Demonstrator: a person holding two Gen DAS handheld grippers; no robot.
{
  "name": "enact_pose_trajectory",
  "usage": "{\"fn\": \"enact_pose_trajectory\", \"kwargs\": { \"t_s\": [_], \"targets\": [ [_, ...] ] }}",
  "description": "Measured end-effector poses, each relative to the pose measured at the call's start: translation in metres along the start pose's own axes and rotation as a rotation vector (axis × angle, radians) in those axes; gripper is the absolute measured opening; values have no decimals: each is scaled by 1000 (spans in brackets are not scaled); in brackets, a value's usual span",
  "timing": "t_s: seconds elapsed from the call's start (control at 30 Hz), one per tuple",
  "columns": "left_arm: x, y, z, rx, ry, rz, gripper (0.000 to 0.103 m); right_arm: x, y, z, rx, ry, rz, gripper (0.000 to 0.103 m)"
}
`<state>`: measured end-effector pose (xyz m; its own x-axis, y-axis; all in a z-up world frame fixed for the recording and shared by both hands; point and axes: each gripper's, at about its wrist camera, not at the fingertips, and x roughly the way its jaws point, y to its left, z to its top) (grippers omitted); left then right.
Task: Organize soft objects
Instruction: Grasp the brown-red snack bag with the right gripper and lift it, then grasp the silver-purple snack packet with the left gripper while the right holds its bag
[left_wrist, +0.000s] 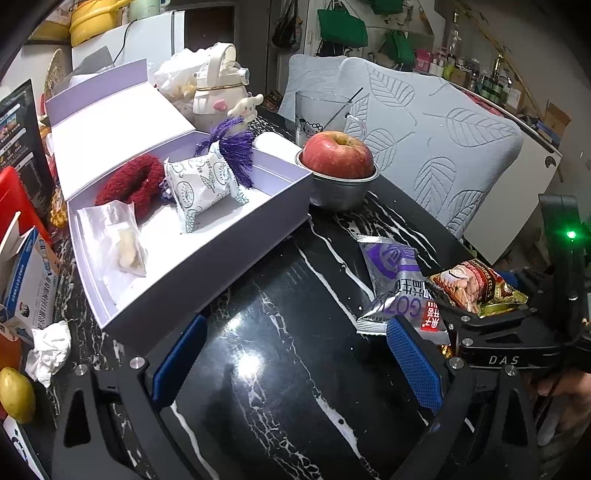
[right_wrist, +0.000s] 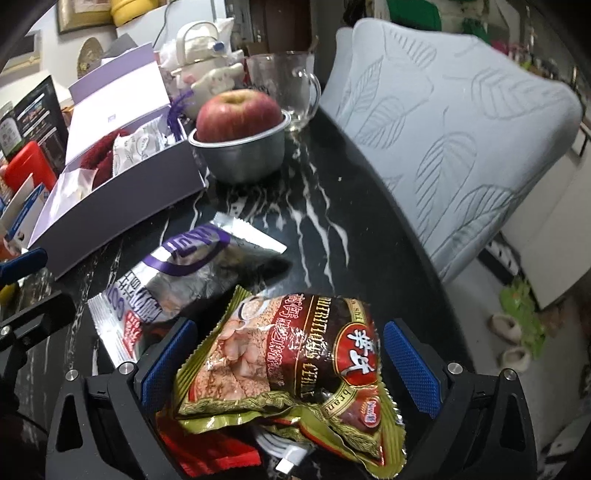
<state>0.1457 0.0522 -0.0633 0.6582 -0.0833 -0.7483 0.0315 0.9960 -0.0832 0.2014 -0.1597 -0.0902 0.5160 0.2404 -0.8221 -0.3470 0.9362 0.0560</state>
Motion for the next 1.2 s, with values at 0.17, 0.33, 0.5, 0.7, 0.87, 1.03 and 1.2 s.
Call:
{"fn": "enact_pose_trajectory", "kwargs": {
  "t_s": [0.17,0.33,0.5,0.7,0.87,1.03,1.2],
  "targets": [
    [5,-2,3,-7,11,-16,99,-3,-10,-5,47,12,93,89],
    [5,-10,5,-2,9,-35,99,-19,-14,-12,41,-54,127,68],
    [6,-19,7,11,16,-43,100,-35,-27,-18,85,-113,181,64],
    [2,-37,12,24,7,-85,100,-53,-50,-20,136,-154,179,64],
    [-3,-58,17,59,-8,-116,99,-62,-65,-27,155,-150,168,64],
    [-1,-77,20,69,-15,-117,100,-69,-78,-34,165,-150,144,64],
    [13,-89,19,76,7,-110,100,-70,-85,-42,161,-128,134,64]
  ]
}}
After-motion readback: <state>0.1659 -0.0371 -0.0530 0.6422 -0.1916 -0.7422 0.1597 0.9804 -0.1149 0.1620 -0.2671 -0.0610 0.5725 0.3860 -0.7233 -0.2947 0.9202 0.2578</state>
